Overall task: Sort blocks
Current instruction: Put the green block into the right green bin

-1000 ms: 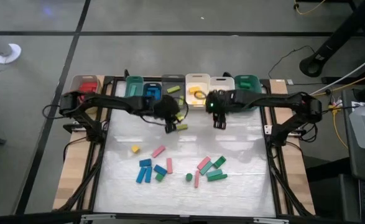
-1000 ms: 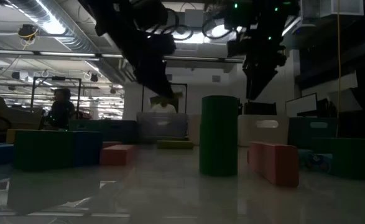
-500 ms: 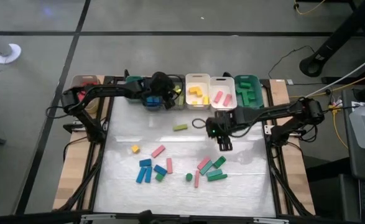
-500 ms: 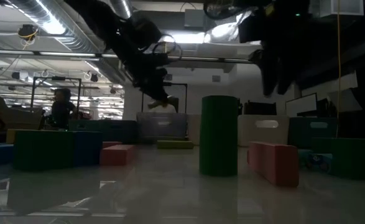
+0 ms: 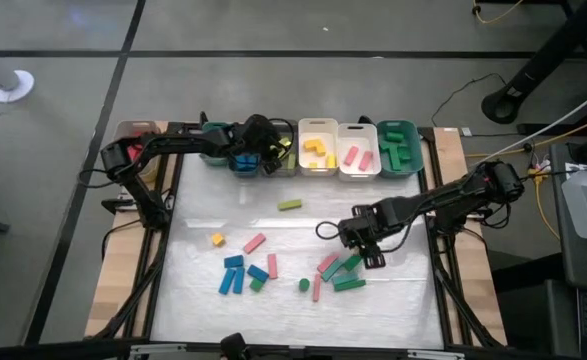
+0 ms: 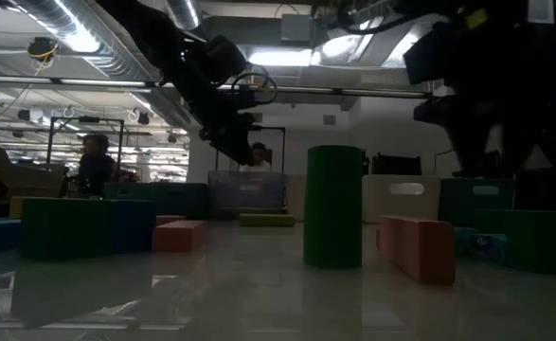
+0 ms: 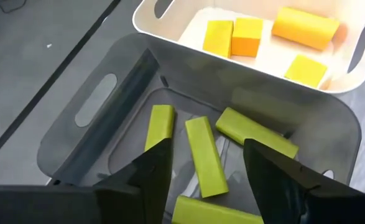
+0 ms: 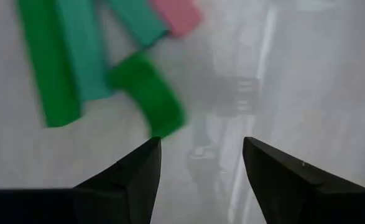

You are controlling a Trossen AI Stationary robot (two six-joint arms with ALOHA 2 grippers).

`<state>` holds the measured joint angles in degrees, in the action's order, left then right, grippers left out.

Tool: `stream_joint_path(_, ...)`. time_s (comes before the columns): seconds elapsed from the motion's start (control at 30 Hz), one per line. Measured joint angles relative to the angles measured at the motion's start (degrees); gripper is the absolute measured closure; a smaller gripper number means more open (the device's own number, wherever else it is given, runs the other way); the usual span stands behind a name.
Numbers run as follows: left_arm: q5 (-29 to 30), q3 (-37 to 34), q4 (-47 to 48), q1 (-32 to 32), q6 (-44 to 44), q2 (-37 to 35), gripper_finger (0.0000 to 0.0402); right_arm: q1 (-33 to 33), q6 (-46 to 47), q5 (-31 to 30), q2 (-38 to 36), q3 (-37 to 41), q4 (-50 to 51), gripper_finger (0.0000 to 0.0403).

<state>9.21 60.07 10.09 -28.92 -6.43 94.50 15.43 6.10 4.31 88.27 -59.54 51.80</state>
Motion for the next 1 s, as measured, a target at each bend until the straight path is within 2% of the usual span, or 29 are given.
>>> stream_joint_path(0.3,-0.01,0.0,0.02,0.17,2.51,-0.02,0.0219,4.2,-0.27,0.72,0.0,5.2,-10.13,0.0176)
stream_joint_path(1.0,-0.02,-0.02,0.04,1.87,2.01,-0.11,0.0219,4.06,-0.49,-1.69,0.0,14.35,-22.2,0.0181)
